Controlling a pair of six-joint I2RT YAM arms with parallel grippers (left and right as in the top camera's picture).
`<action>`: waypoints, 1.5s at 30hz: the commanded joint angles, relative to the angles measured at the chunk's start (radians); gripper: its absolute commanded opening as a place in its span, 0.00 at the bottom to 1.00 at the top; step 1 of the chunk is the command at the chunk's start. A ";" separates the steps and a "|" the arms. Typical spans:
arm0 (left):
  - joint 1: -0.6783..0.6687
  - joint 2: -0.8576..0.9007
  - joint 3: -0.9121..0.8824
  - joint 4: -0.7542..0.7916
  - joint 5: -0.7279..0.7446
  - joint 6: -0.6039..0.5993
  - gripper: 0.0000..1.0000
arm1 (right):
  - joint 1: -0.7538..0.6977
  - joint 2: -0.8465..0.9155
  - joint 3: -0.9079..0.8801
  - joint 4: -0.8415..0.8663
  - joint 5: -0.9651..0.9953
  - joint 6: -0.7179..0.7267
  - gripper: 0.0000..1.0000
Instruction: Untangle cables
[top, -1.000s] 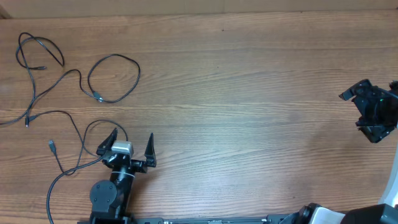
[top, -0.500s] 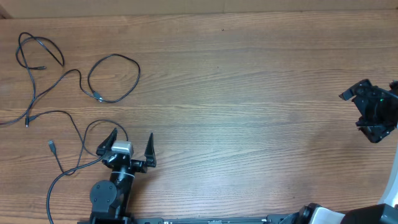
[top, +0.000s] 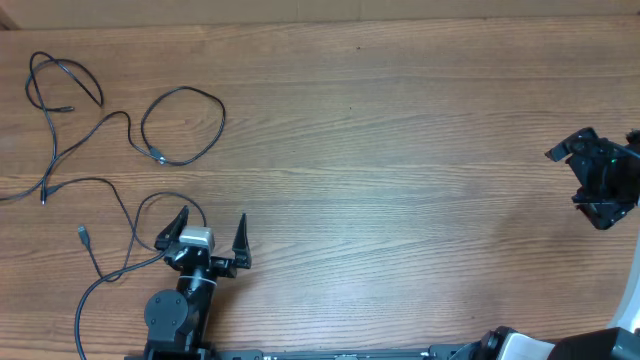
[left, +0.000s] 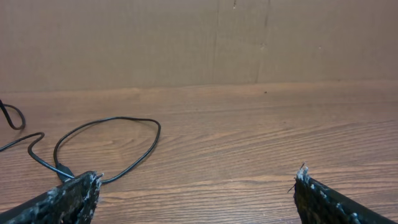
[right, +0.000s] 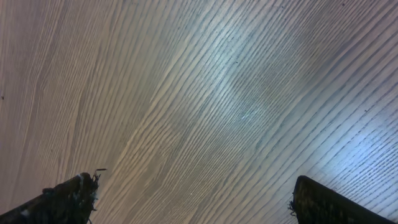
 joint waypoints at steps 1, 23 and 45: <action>-0.001 -0.009 -0.007 0.000 -0.016 0.008 1.00 | 0.000 -0.014 0.013 0.006 0.000 -0.001 1.00; -0.001 -0.009 -0.007 0.000 -0.016 0.008 1.00 | 0.381 -0.603 -0.262 0.156 0.034 -0.008 1.00; -0.001 -0.009 -0.007 0.000 -0.016 0.008 1.00 | 0.399 -1.381 -1.014 0.930 -0.066 -0.057 1.00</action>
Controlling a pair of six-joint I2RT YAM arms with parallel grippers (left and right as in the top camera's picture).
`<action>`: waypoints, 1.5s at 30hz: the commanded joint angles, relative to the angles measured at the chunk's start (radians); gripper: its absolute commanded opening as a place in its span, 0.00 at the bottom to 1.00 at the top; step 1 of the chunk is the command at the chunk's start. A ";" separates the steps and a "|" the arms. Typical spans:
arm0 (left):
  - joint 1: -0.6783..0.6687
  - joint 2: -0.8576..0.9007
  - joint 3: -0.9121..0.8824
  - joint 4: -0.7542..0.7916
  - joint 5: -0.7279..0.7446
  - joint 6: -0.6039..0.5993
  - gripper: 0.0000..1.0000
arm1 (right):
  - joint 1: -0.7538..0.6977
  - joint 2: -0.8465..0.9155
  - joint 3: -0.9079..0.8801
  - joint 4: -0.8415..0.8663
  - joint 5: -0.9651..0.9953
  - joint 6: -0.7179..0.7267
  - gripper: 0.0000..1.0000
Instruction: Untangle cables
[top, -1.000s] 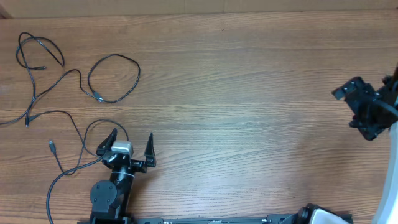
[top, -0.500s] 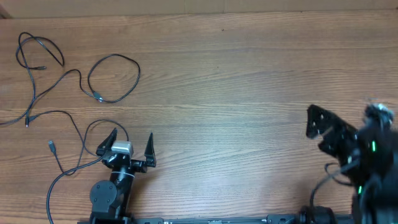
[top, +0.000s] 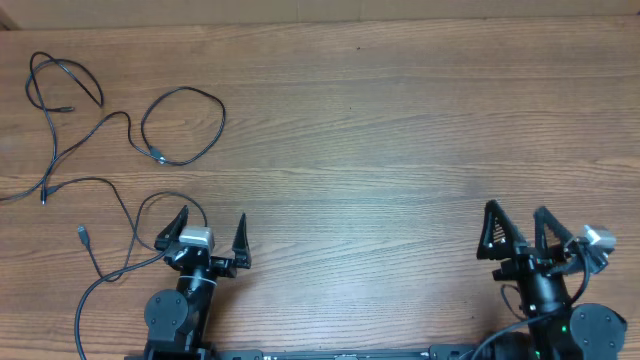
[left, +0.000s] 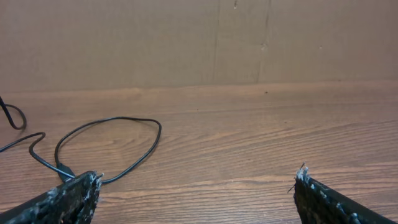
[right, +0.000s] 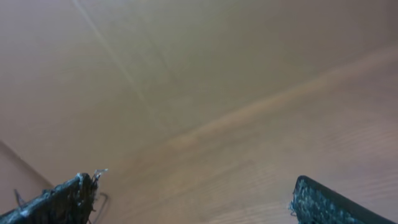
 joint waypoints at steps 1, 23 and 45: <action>-0.001 -0.009 -0.007 0.000 -0.013 0.007 1.00 | 0.006 -0.013 -0.087 0.126 -0.080 -0.008 1.00; -0.001 -0.009 -0.007 0.000 -0.013 0.007 1.00 | 0.006 -0.013 -0.425 0.479 -0.146 0.003 1.00; -0.001 -0.009 -0.007 0.000 -0.013 0.007 1.00 | 0.008 0.017 -0.423 0.368 -0.002 -0.256 1.00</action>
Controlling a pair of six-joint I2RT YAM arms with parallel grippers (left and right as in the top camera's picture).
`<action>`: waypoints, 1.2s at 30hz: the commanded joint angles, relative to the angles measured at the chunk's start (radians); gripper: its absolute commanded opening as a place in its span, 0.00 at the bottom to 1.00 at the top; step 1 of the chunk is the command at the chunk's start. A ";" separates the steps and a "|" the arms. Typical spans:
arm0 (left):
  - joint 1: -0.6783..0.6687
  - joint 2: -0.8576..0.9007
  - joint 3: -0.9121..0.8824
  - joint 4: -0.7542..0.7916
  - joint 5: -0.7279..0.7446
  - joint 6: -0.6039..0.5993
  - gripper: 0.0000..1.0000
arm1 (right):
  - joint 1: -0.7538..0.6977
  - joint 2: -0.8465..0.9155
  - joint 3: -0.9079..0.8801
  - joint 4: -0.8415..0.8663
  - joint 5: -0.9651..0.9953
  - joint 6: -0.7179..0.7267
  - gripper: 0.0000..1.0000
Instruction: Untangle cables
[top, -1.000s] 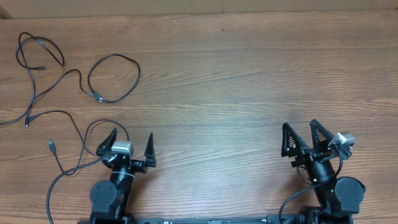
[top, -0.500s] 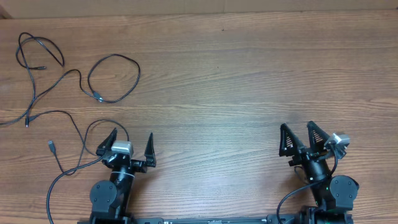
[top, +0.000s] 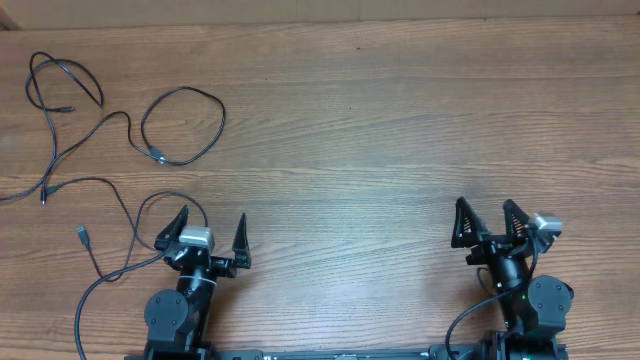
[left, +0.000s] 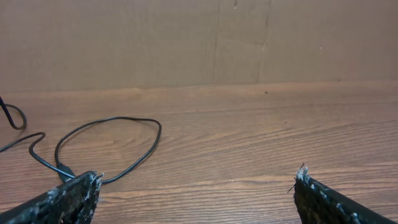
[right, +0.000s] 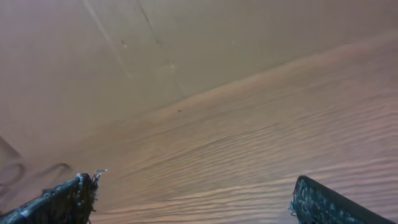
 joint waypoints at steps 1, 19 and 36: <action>-0.001 -0.009 -0.007 0.000 -0.013 0.007 1.00 | 0.008 0.001 -0.011 0.003 0.015 -0.170 1.00; -0.001 -0.009 -0.007 0.000 -0.013 0.007 1.00 | 0.123 -0.078 -0.010 -0.010 0.127 -0.377 1.00; -0.001 -0.009 -0.007 0.000 -0.013 0.007 1.00 | 0.105 -0.078 -0.011 -0.006 0.121 -0.376 1.00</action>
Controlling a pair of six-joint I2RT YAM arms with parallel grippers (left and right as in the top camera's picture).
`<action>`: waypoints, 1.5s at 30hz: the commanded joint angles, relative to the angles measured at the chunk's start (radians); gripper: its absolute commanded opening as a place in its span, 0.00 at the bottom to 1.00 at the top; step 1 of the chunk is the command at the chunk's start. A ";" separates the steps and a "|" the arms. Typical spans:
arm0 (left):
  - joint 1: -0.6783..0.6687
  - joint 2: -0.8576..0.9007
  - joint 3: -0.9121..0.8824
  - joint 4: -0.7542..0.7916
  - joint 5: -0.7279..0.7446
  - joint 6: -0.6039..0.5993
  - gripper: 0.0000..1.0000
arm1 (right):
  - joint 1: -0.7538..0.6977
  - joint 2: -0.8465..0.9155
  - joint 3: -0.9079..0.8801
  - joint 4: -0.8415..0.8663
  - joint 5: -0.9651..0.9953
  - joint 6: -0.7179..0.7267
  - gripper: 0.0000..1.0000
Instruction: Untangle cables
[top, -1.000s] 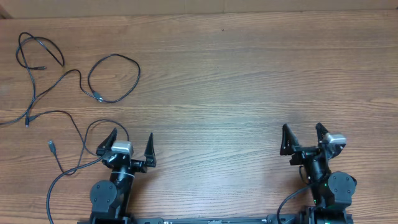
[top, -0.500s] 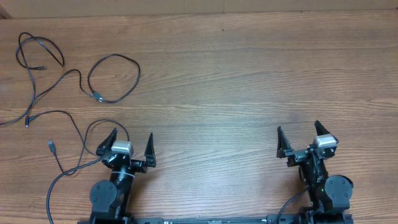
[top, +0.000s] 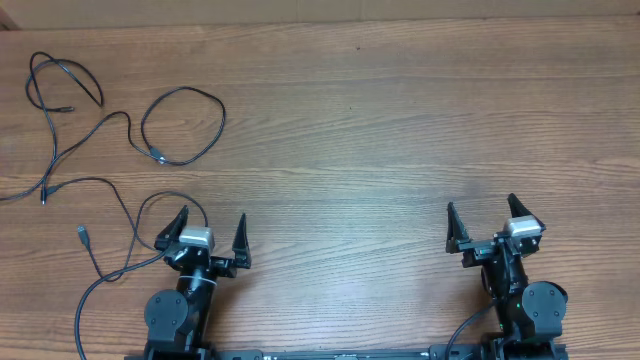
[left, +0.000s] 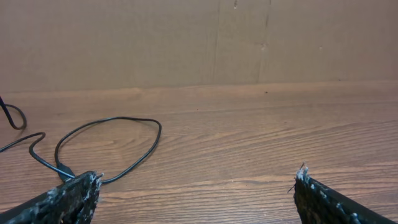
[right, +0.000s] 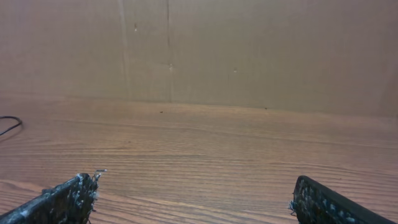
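Note:
Thin black cables lie at the table's left. One cable (top: 187, 92) runs from coils at the far left into a round loop, also seen in the left wrist view as the loop (left: 144, 149). A second cable (top: 120, 200) with small plugs curls down toward the front edge, passing just left of my left gripper (top: 211, 224). That gripper is open and empty near the front left, jaws wide apart (left: 198, 180). My right gripper (top: 484, 216) is open and empty at the front right (right: 194, 183).
The wooden table (top: 400, 130) spans the whole view. A brown cardboard wall (right: 249, 50) stands along the table's far edge. Both arm bases sit at the front edge.
My right gripper has shifted slightly right at the front edge and straightened, so its camera now looks level across the table. The left arm and the cables are unchanged.
My right gripper was first out at the far right edge, looking down at the wood. It then stood at the front right, tilted, then nearer the middle, and now rests squared at the front right. The left gripper stayed open and still throughout.

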 joint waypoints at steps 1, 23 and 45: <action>-0.001 -0.009 -0.007 0.000 -0.013 0.007 1.00 | -0.009 -0.010 -0.011 0.005 0.017 -0.005 1.00; -0.001 -0.009 -0.007 0.000 -0.013 0.007 0.99 | -0.009 -0.010 -0.011 -0.002 0.075 0.092 1.00; -0.001 -0.009 -0.007 0.000 -0.013 0.007 1.00 | -0.047 -0.010 -0.010 -0.002 0.080 0.048 1.00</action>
